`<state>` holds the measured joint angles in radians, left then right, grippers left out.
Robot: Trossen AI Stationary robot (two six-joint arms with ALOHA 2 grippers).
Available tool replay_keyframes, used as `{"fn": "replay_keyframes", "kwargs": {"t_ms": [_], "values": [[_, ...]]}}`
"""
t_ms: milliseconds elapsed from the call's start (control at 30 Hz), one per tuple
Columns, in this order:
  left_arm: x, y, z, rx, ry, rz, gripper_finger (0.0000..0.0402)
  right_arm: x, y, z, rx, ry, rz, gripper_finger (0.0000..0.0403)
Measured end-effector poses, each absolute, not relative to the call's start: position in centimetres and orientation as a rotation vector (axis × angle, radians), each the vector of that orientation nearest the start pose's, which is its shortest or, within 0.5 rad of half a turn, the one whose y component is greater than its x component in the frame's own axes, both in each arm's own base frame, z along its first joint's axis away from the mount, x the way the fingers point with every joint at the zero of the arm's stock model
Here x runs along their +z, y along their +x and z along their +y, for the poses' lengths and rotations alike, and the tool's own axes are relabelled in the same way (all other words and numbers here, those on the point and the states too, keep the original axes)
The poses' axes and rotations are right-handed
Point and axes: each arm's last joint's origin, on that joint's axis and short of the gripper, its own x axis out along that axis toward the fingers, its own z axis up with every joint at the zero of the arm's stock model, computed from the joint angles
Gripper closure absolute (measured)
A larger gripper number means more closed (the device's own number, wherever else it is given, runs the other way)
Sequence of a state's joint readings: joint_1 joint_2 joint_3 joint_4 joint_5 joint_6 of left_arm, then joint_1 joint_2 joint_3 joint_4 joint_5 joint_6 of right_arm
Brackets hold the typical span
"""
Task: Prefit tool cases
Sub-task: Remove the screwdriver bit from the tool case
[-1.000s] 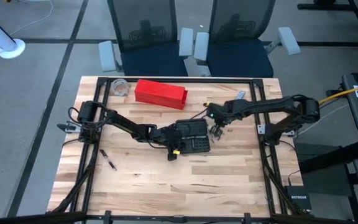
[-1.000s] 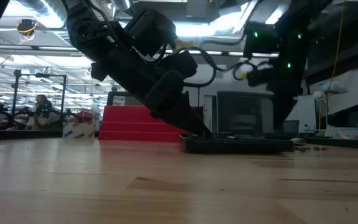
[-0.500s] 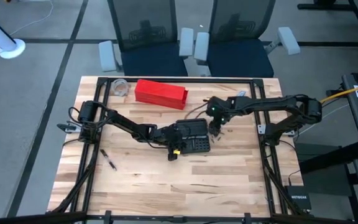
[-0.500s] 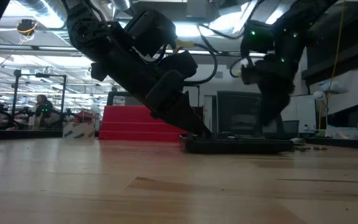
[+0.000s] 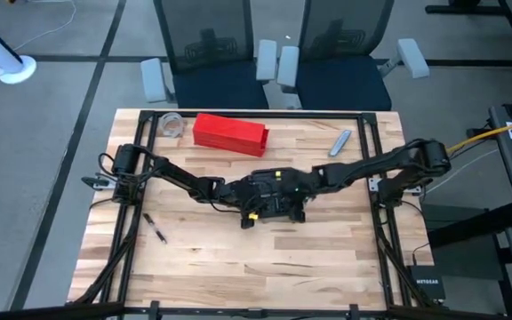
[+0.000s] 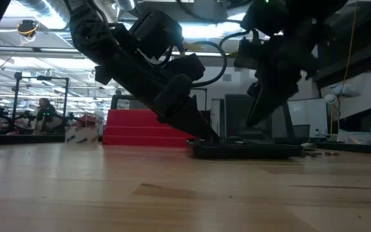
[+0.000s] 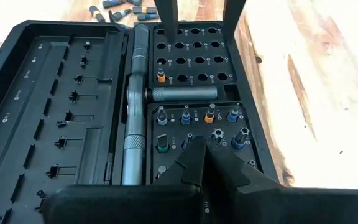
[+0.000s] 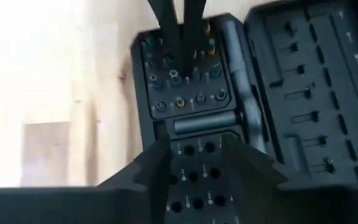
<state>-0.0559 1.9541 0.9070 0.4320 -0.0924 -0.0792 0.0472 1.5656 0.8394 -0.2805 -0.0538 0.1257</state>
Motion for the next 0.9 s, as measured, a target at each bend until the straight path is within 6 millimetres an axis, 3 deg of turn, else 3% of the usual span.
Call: {"fn": "replay_keyframes", "kwargs": {"t_ms": [300, 500, 733, 900], "values": [[11.1, 37.2, -2.1, 0.052, -0.029, 0.61, 0.0401, 15.9, 29.7, 1.3, -0.102, 0.039, 1.018, 0.0274], [11.1, 37.2, -2.2, 0.048, -0.03, 0.609, 0.0401, 15.7, 29.8, 1.4, -0.074, 0.053, 1.019, 0.0274], [11.1, 37.2, -2.2, 0.048, -0.036, 0.609, 0.0402, 14.0, 30.5, 1.4, -0.065, 0.057, 1.043, 0.0275], [11.1, 37.2, -2.2, 0.051, -0.053, 0.61, 0.0402, 13.9, 30.5, 1.4, -0.08, 0.055, 1.047, 0.0316]]}}
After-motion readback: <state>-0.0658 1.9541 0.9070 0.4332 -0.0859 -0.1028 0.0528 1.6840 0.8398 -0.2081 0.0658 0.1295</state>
